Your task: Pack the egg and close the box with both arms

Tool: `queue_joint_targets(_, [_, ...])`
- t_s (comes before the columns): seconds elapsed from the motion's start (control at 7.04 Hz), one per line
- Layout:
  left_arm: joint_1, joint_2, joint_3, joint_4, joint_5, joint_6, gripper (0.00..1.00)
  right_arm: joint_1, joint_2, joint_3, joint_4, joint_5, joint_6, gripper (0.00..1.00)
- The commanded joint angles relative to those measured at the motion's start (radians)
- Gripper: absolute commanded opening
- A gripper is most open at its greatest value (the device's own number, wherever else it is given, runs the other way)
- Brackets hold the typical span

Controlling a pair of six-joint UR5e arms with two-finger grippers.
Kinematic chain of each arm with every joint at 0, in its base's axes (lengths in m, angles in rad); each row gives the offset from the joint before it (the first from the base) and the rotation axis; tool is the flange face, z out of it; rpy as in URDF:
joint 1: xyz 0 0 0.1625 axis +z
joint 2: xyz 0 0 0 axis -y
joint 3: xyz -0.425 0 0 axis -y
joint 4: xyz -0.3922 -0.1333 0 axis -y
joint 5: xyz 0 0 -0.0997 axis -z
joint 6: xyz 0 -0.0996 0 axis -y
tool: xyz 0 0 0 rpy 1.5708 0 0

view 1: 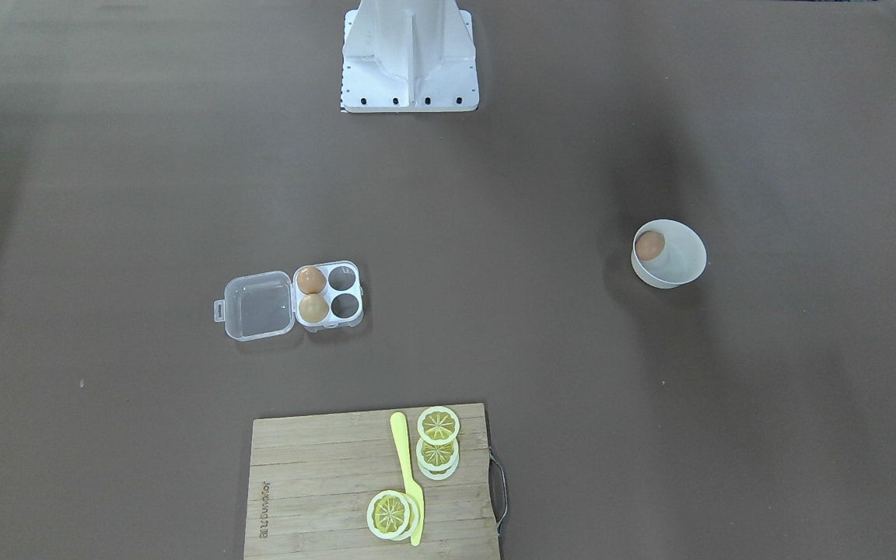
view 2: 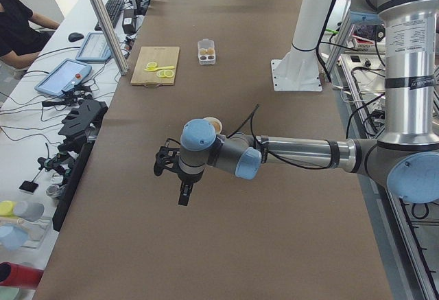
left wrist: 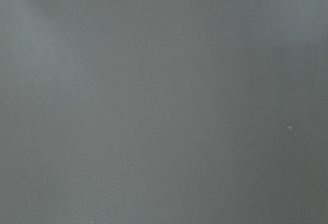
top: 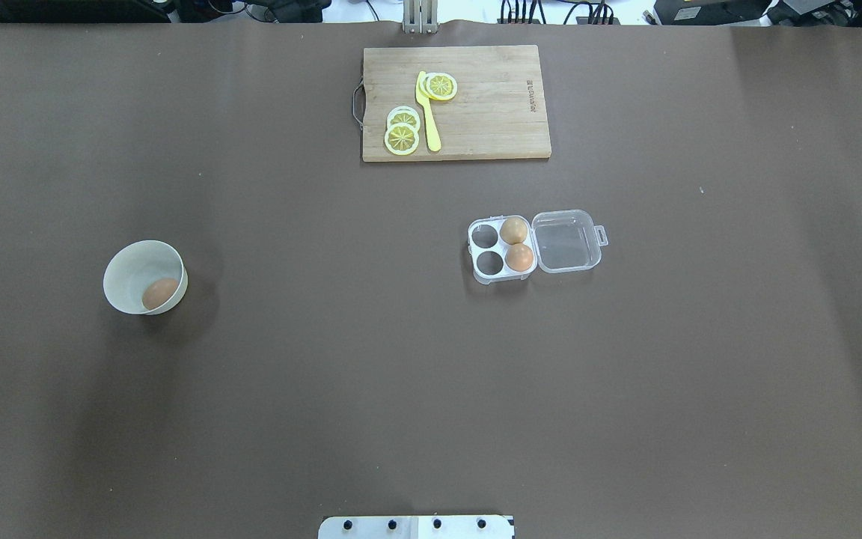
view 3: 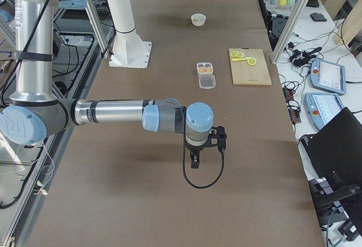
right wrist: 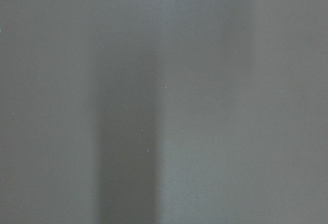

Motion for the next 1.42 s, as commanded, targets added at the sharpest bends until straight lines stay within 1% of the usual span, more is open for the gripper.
queue_joint_targets(0.0, [-0.001, -0.017, -0.036, 0.004, -0.061, -0.102, 0.98, -0.002, 0.007, 0.004, 0.000, 0.002, 0.007, 1.00])
queue_joint_targets(0.14, [0.002, -0.053, -0.050, -0.011, -0.117, -0.297, 0.98, -0.002, 0.007, 0.004, 0.000, 0.003, 0.007, 1.00])
queue_joint_targets(0.28, [0.015, -0.099, -0.063, -0.003, -0.124, -0.336, 0.98, -0.003, 0.007, 0.002, 0.000, 0.003, 0.007, 1.00])
queue_joint_targets(0.43, [0.031, -0.192, -0.007, -0.008, -0.136, -0.497, 0.98, -0.008, 0.013, 0.004, 0.000, 0.005, 0.008, 1.00])
queue_joint_targets(0.57, [0.046, -0.237, 0.017, -0.016, -0.240, -0.579, 0.98, -0.021, 0.033, 0.004, -0.003, 0.008, 0.014, 1.00])
queue_joint_targets(0.71, [0.083, -0.294, 0.019, -0.016, -0.248, -0.726, 0.92, -0.041, 0.052, 0.004, -0.003, 0.024, 0.049, 1.00])
queue_joint_targets(0.85, [0.142, -0.331, -0.005, -0.020, -0.169, -0.808, 0.88, -0.072, 0.073, 0.005, -0.002, 0.043, 0.094, 1.00])
queue_joint_targets(0.99, [0.258, -0.311, -0.089, -0.013, -0.017, -0.816, 0.93, -0.107, 0.096, 0.019, 0.000, 0.057, 0.150, 1.00])
queue_joint_targets(1.14, [0.352, -0.273, -0.157, -0.013, 0.059, -0.815, 0.95, -0.139, 0.125, 0.047, 0.000, 0.070, 0.235, 1.00])
queue_joint_targets(1.28, [0.438, -0.271, -0.171, -0.013, 0.130, -0.813, 0.95, -0.173, 0.145, 0.074, 0.000, 0.089, 0.313, 1.00])
